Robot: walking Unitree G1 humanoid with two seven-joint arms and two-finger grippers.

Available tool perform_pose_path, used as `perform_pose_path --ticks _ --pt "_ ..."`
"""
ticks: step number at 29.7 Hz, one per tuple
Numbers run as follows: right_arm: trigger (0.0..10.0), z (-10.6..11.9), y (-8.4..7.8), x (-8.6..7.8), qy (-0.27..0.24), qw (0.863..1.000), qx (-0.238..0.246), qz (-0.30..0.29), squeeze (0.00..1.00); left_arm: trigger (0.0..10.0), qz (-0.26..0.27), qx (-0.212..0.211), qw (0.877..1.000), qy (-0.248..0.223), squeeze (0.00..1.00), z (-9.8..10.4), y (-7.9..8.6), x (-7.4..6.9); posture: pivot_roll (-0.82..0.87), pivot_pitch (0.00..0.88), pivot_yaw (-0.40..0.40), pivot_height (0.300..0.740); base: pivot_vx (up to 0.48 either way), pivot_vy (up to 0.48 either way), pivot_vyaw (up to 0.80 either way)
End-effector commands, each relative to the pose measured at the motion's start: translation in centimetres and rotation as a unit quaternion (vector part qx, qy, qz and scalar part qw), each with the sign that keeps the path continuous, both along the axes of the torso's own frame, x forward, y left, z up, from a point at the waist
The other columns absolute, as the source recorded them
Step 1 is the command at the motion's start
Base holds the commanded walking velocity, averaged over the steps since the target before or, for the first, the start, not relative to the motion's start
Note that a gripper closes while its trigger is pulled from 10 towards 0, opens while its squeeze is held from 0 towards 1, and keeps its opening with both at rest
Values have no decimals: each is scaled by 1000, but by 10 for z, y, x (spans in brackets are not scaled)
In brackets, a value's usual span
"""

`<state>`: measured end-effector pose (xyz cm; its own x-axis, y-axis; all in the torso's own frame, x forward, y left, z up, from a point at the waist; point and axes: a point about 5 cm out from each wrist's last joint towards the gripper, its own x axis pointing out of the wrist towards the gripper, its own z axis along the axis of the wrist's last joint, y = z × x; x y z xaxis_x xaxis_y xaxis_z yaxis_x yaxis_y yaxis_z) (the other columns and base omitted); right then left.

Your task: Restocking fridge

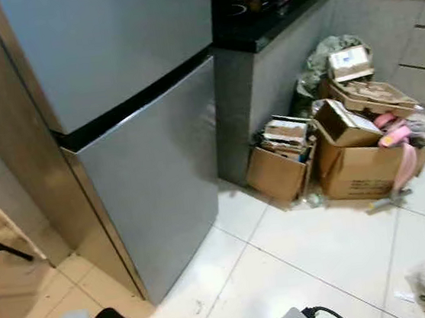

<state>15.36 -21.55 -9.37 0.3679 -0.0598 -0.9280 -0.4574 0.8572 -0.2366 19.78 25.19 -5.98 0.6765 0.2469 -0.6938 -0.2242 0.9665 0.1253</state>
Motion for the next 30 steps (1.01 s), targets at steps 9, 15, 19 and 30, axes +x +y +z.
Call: perform_pose_path --ticks 9,15,19,30 --pt "10000 -1 5 -1 6 1000 23 -5 0 10000 13 2 984 -178 0 64 26 68 -32 0 -13 740 0 0 597" --pt "10000 -2 3 -4 1 1000 16 -13 0 10000 -49 3 949 -312 0 120 19 114 -39 0 -12 740 0 0 478" --pt "10000 -2 2 -4 2 1000 13 -12 0 10000 -91 -23 919 -383 0 149 11 131 -44 0 -17 740 0 0 0" --pt "10000 -2 -2 -8 7 1000 7 -5 0 10000 -273 -46 833 -480 1000 215 -12 159 -65 0 -23 740 0 0 0"
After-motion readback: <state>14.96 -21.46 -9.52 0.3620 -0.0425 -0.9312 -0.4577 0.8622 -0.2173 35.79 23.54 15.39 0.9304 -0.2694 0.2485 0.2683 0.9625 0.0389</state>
